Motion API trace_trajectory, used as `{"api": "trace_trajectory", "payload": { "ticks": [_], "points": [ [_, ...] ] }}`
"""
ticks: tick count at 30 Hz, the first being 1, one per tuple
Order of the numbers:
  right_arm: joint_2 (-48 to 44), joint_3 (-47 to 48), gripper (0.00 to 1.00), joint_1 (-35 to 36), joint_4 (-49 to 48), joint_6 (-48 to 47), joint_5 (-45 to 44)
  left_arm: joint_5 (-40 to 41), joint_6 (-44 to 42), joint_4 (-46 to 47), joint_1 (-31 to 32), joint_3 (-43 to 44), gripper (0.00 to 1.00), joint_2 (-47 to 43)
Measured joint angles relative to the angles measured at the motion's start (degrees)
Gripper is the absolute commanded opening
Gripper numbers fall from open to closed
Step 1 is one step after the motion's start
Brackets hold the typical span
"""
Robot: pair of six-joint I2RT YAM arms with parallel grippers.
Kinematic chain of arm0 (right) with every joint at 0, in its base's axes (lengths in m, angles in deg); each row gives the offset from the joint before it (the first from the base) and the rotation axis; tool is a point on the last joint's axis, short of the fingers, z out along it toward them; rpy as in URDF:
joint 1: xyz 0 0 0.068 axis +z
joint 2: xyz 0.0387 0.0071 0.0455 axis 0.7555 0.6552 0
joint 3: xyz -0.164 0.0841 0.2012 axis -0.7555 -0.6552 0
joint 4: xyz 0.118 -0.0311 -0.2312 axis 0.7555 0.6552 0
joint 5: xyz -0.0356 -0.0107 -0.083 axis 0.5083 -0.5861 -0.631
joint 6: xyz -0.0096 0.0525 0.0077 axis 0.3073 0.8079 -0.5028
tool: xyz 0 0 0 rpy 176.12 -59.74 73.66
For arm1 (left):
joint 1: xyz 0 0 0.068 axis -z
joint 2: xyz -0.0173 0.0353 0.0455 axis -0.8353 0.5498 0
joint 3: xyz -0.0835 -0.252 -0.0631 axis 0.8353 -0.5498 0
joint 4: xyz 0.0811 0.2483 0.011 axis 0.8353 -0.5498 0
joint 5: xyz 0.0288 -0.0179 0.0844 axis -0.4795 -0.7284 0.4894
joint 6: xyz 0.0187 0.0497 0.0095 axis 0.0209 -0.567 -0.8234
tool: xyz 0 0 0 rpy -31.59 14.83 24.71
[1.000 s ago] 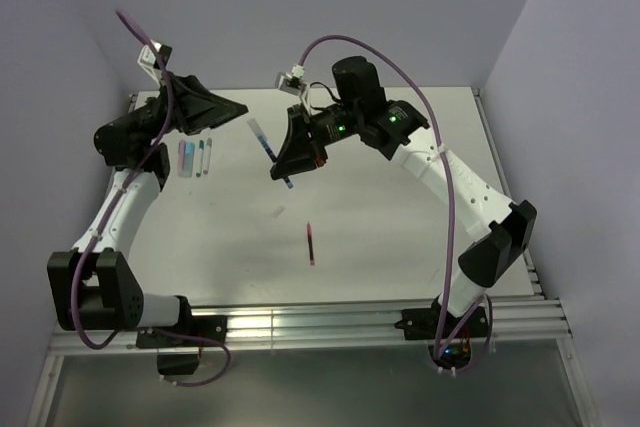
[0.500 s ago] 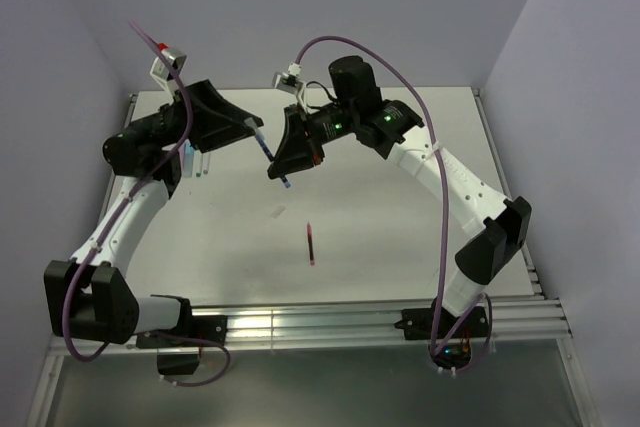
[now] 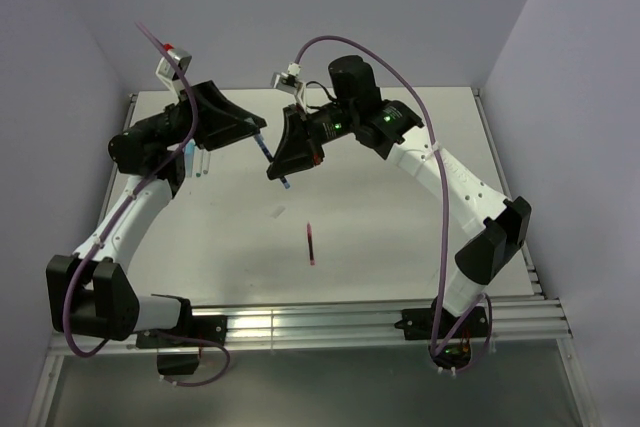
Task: Insert the pens into the pen caps
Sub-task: Press the pen cap onto the pen.
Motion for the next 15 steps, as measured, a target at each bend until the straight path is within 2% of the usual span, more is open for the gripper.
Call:
{"api": "trace_trajectory", "payload": {
  "ticks": [4,10,15],
  "points": [
    [0.0,-0.02,0.0,0.0,-0.02,0.0,-0.04,0.13,-0.02,0.07,0.07,0.0,0.52,0.11],
    [-0.02,-1.14,0.0,0.0,-0.26,0.0,-0.09,0.13,-0.24,0.07,0.09,0.0,0.5,0.11],
    [-0.02,-1.79,0.0,0.0,-0.44,-0.04,0.11,0.13,-0.24,0.02,0.09,0.0,0.33,0.17]
  ]
}}
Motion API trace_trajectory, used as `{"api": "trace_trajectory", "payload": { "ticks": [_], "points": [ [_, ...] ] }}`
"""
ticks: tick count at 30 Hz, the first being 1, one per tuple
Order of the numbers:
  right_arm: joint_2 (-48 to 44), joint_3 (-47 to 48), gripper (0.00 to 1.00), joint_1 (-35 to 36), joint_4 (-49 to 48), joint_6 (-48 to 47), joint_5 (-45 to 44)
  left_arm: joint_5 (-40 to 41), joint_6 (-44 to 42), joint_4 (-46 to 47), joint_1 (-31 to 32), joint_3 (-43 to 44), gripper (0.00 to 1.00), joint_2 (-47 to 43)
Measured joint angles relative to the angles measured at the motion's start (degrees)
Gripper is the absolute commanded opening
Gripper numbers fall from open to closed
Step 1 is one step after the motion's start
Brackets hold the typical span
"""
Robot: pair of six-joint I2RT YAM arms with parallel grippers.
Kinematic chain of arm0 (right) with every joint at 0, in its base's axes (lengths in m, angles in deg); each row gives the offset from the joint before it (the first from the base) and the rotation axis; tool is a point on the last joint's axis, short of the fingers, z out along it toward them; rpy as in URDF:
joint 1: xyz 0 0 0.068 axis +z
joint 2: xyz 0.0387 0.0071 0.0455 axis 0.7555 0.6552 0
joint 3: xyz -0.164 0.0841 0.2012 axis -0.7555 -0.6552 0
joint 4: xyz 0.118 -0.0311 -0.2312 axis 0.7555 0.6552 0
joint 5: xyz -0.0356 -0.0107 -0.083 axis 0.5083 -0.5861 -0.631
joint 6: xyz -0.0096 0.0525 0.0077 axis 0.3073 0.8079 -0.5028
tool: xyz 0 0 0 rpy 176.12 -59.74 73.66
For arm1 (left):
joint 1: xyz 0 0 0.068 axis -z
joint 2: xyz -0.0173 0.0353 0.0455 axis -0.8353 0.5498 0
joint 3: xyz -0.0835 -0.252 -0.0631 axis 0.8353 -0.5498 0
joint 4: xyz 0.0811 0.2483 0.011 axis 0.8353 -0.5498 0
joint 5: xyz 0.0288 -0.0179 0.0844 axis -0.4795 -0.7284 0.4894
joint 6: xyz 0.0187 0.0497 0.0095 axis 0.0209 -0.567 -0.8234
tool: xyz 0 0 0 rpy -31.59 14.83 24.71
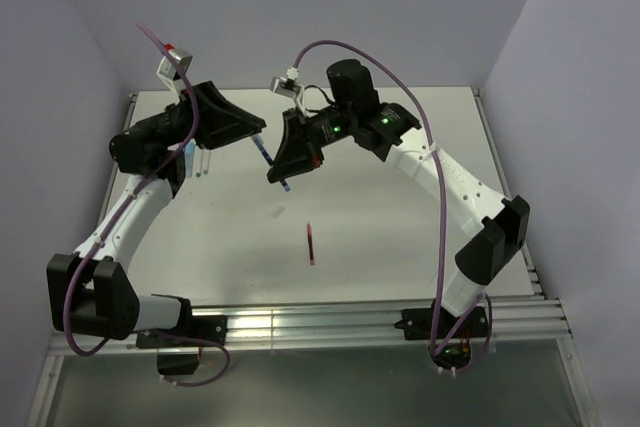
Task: Insert the pens into the pen caps
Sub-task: Press the pen cap onto the pen.
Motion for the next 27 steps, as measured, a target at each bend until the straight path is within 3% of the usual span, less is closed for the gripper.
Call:
{"api": "trace_trajectory", "payload": {
  "ticks": [4,8,20,27],
  "points": [
    [-0.11,0.0,0.0,0.13,-0.37,0.0,0.37,0.02,-0.24,-0.09,0.02,0.0,0.23,0.26],
    [-0.11,0.02,0.0,0.17,-0.44,0.79,0.61,0.17,-1.55,-0.04,-0.02,-0.04,0.0,0.26],
    [-0.15,1.49,0.0,0.31,0.46,2.8,-6.32,5.77,-6.56,-0.28,0.0,-2.14,0.0,0.26],
    [0.33,3.67,0.0,0.28,4.76,4.24,-10.23,10.47,-11.58,-5.51,1.7,-3.96,0.0,-0.57]
  ]
}}
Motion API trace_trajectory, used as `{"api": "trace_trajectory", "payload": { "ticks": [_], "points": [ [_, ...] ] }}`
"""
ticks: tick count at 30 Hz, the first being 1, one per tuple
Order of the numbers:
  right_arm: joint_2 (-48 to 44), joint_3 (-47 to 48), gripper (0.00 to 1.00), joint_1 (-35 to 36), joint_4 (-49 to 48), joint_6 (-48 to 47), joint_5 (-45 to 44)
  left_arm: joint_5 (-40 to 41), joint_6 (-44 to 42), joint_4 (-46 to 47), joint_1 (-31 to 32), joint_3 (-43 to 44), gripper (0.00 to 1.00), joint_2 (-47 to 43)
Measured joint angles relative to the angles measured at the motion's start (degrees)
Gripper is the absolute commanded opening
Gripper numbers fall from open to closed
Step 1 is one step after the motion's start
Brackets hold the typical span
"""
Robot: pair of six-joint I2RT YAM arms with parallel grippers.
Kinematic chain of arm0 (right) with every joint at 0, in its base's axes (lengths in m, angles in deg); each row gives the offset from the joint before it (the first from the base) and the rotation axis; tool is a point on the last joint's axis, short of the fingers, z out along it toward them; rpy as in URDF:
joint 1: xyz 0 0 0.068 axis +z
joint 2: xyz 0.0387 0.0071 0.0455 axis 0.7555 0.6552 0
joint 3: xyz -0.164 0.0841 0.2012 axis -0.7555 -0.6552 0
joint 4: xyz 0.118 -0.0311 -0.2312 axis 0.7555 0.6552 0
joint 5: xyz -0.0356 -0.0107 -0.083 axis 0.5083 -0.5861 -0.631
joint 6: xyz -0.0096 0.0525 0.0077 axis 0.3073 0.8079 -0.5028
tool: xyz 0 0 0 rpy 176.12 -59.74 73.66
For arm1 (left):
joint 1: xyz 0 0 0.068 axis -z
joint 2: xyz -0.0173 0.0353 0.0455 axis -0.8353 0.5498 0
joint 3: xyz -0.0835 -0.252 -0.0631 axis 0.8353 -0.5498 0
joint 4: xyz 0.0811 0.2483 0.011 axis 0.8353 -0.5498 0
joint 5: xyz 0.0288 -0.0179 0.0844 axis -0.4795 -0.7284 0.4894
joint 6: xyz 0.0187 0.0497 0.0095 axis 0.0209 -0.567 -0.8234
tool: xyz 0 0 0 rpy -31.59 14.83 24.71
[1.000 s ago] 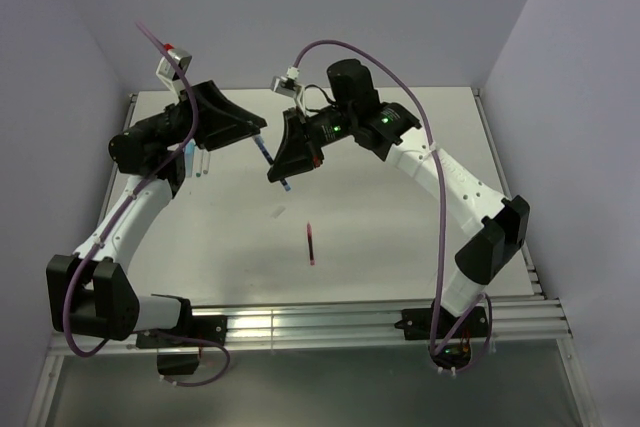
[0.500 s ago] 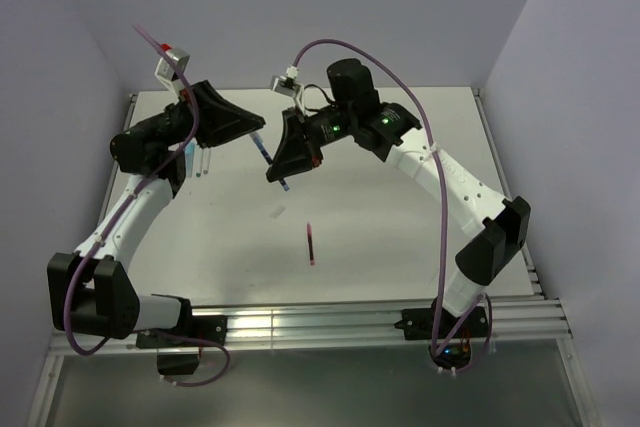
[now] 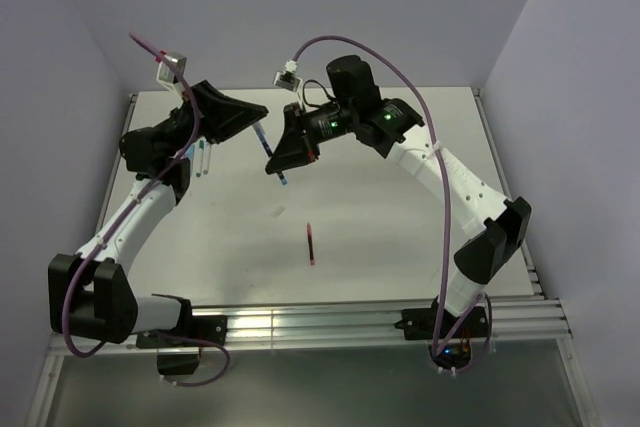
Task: Insert the pens into the pen caps
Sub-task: Press the pen cap onto the pen.
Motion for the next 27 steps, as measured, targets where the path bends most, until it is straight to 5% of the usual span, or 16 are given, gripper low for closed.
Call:
{"api": "trace_trajectory", "payload": {
  "ticks": [27],
  "points": [
    [1.68,3.72,0.0,-0.72,15.93,-3.58,-16.48,11.28,-23.52,-30.88,5.33,-1.75,0.0,-4.11]
  ]
}}
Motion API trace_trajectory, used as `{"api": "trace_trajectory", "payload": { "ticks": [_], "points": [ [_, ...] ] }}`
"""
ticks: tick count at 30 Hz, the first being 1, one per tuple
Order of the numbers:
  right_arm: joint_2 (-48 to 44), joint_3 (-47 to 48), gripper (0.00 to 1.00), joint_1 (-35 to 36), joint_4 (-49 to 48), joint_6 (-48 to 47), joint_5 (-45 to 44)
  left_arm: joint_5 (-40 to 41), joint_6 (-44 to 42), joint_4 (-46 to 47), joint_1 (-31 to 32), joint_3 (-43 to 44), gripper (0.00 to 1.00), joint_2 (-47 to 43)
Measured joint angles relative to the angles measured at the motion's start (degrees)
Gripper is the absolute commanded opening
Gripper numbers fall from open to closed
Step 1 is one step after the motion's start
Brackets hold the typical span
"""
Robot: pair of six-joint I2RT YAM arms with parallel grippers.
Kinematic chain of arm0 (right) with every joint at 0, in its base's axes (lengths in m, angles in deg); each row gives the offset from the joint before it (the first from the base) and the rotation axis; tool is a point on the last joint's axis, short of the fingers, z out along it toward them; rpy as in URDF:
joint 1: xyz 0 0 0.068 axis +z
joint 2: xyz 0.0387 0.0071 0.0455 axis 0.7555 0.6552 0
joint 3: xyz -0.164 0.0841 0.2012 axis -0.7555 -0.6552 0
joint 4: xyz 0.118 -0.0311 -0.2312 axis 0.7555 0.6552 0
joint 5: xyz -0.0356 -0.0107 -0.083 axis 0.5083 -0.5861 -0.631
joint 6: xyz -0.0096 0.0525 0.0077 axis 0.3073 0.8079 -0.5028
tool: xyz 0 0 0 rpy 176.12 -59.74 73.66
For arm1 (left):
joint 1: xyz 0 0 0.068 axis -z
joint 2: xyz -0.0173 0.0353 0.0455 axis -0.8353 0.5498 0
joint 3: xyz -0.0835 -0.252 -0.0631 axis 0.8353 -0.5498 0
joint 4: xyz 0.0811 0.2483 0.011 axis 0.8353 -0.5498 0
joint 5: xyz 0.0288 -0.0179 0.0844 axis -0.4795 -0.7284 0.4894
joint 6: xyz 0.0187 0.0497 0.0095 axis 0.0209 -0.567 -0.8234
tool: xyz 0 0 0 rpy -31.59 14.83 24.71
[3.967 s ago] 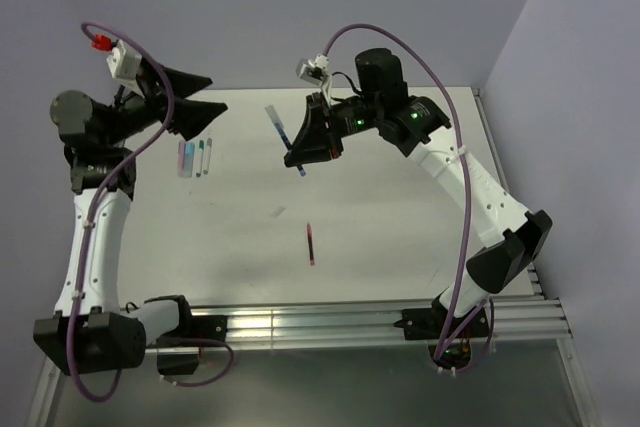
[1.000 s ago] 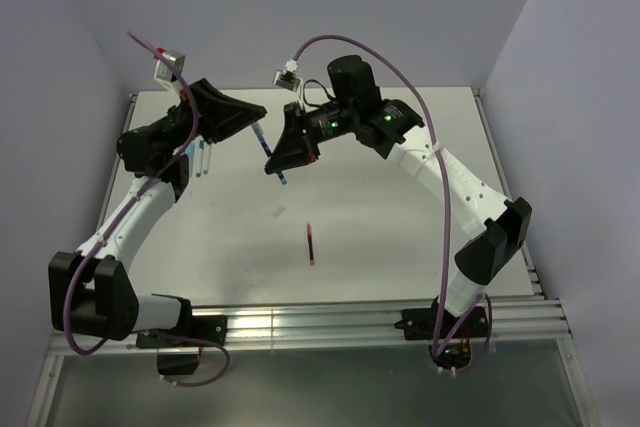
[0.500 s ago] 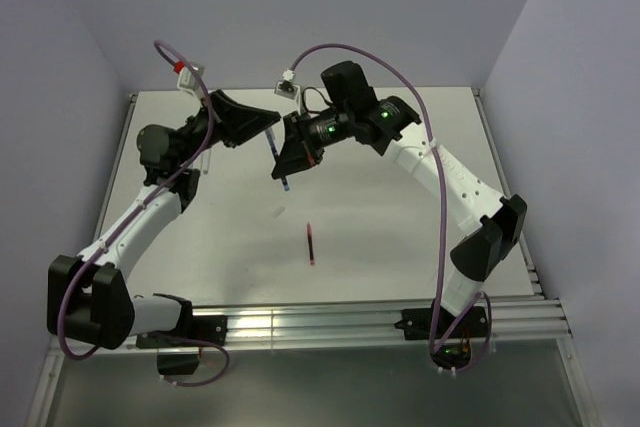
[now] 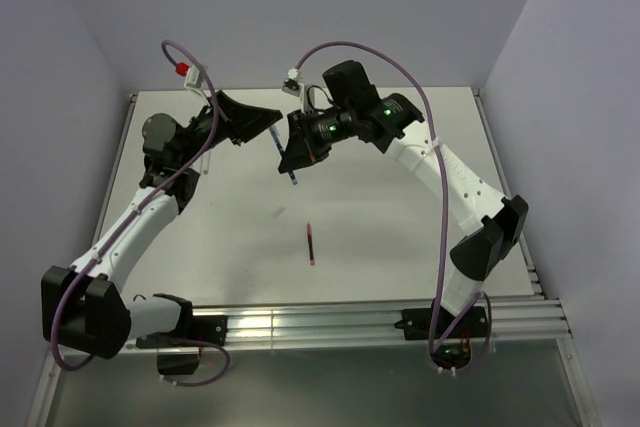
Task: Insert the pens into the pen caps
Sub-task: Press the pen cap onto the pen.
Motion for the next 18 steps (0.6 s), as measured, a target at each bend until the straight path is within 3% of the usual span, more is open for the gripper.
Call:
{"api": "trace_trajectory", "payload": {
  "ticks": [11,18],
  "points": [
    [0.98,4.31,0.0,1.99,5.18,-0.9,-12.57,4.81,-1.16,-4.96,1.51,1.6,0.0,1.2],
    [1.42,4.61,0.0,1.4,6.88,0.09,-5.79,4.94,5.33,8.02,2.36,-3.93,0.0,1.22]
  ]
}}
